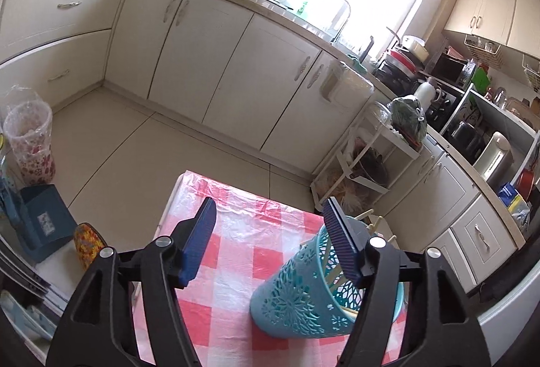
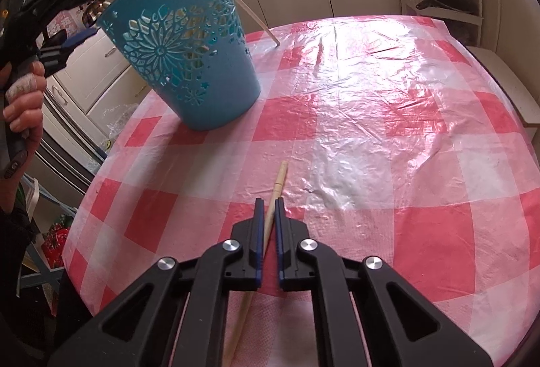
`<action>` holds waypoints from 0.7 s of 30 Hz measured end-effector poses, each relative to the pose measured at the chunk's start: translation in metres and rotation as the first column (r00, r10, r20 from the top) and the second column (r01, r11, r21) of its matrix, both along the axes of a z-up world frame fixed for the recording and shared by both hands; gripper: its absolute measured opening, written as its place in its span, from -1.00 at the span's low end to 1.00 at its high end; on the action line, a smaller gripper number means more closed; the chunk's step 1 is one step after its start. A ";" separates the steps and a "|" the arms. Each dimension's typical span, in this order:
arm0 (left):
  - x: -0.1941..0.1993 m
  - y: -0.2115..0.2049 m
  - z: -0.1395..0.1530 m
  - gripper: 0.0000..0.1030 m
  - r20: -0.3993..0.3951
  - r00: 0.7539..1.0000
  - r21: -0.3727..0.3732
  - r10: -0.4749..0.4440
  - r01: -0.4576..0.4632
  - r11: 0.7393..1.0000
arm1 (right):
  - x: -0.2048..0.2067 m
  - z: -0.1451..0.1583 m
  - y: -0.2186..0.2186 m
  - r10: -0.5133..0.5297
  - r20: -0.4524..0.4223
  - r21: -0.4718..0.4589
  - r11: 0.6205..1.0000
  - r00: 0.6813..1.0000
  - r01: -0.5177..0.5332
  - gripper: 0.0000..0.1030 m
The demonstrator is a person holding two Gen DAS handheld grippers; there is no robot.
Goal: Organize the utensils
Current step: 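Close the right gripper on the last loose wooden stick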
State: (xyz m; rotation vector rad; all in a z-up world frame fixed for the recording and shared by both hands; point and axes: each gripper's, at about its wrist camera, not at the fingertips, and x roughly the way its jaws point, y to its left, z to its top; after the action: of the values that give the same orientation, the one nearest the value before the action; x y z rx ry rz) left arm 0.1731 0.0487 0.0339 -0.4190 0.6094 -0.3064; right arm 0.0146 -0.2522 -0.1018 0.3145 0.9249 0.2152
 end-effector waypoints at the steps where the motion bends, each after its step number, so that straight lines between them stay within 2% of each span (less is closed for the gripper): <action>1: -0.001 0.000 -0.006 0.27 -0.010 1.000 0.002 0.004 -0.004 1.000 | 0.001 -0.001 -0.003 -0.003 -0.008 0.030 1.000 1.000 0.003 -0.89; 7: -0.023 0.003 -0.057 0.28 -0.079 0.995 0.040 0.069 -0.066 0.997 | -0.005 0.008 -0.013 0.001 0.012 0.156 0.988 1.000 -0.003 -0.91; 12: -0.049 0.005 -0.098 0.29 -0.133 0.984 0.071 0.117 -0.108 0.992 | -0.008 0.018 -0.018 -0.004 0.053 0.215 0.977 0.999 -0.007 -0.94; 16: -0.061 0.013 -0.122 0.30 -0.173 0.971 0.064 0.162 -0.153 0.986 | -0.013 0.036 -0.020 0.002 0.126 0.275 0.961 0.992 -0.037 -0.94; 18: -0.063 0.017 -0.133 0.32 -0.195 0.964 0.068 0.179 -0.169 0.983 | -0.014 0.045 -0.018 0.010 0.153 0.256 0.965 0.988 -0.049 -0.95; 21: -0.064 0.023 -0.137 0.35 -0.198 0.962 0.048 0.190 -0.184 0.982 | -0.010 0.044 -0.013 0.012 0.112 0.133 0.991 0.994 -0.027 -0.94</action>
State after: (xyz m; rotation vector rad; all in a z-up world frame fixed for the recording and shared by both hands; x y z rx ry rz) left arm 0.1087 0.0719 -0.1031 -0.4795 0.7656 -0.0745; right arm 0.0043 -0.2647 -0.0577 0.4141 0.8050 0.3106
